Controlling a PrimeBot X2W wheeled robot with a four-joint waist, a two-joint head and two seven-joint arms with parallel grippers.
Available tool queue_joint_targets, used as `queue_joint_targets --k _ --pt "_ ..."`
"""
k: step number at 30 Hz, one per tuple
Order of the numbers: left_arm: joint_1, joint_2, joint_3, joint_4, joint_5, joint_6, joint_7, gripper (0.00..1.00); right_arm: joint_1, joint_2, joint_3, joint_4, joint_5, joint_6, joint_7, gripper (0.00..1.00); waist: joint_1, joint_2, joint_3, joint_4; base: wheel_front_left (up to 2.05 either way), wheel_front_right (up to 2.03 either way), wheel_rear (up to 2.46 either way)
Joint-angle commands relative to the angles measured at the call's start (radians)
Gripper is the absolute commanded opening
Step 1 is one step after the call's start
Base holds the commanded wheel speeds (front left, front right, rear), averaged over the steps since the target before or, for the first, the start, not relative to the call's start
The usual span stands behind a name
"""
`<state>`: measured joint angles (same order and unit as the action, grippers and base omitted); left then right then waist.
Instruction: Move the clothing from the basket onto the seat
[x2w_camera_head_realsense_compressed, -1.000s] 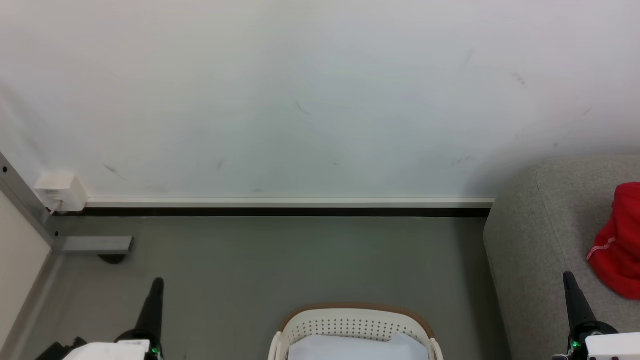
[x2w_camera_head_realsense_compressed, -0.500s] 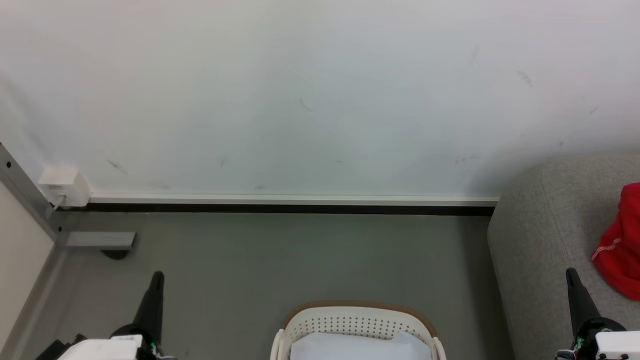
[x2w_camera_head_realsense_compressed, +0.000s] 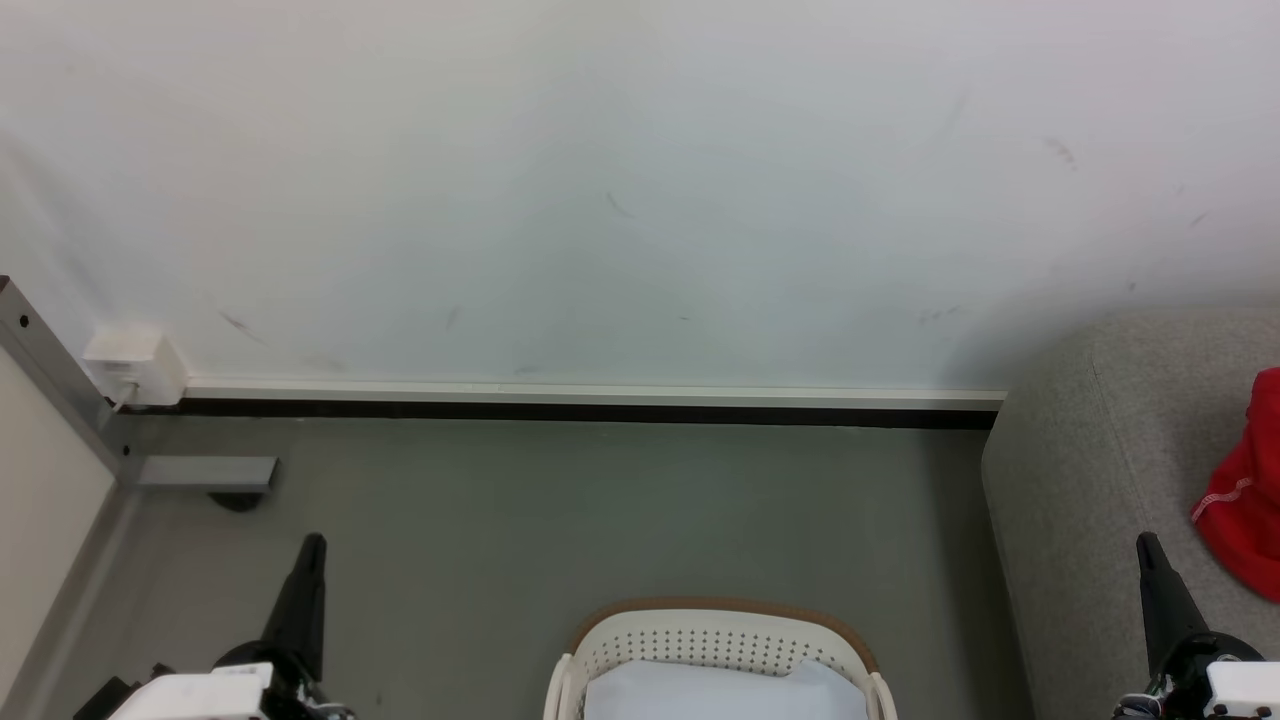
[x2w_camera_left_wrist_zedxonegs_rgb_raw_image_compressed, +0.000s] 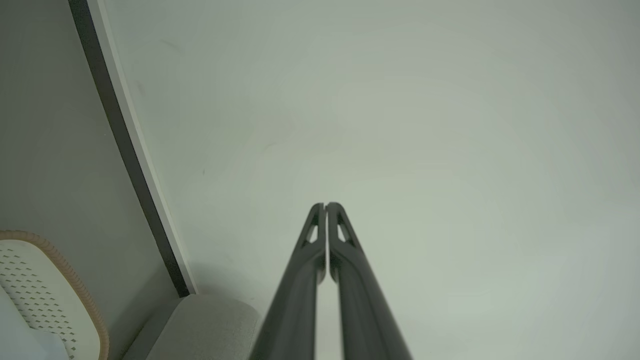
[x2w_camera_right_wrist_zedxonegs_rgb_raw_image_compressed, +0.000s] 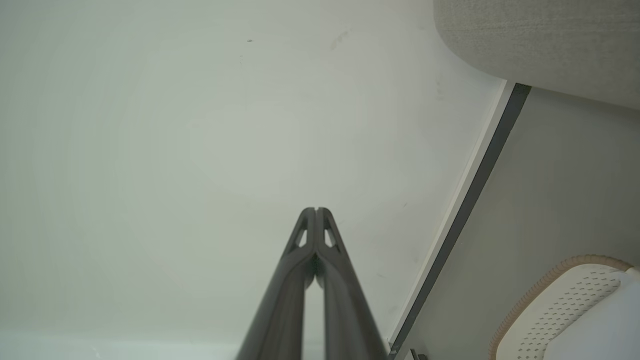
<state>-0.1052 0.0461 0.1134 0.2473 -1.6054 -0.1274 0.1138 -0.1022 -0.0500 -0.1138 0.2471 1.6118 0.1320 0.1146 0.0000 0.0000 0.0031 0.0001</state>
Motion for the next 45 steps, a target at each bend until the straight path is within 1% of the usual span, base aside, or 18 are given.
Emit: queue_joint_targets --k 1,45 --pt "-0.008 0.008 0.003 -0.003 -0.013 -0.007 0.005 0.0 -0.012 0.0 -0.005 -0.005 0.001 -0.002 0.003 0.0 0.0 0.0 0.0 0.0 0.0 0.0 0.0" --pt "-0.008 0.008 0.002 -0.003 -0.014 -0.007 0.004 0.0 -0.012 0.0 -0.004 -0.005 0.002 -0.002 0.003 0.0 0.0 0.0 0.0 0.0 0.0 0.0 0.0"
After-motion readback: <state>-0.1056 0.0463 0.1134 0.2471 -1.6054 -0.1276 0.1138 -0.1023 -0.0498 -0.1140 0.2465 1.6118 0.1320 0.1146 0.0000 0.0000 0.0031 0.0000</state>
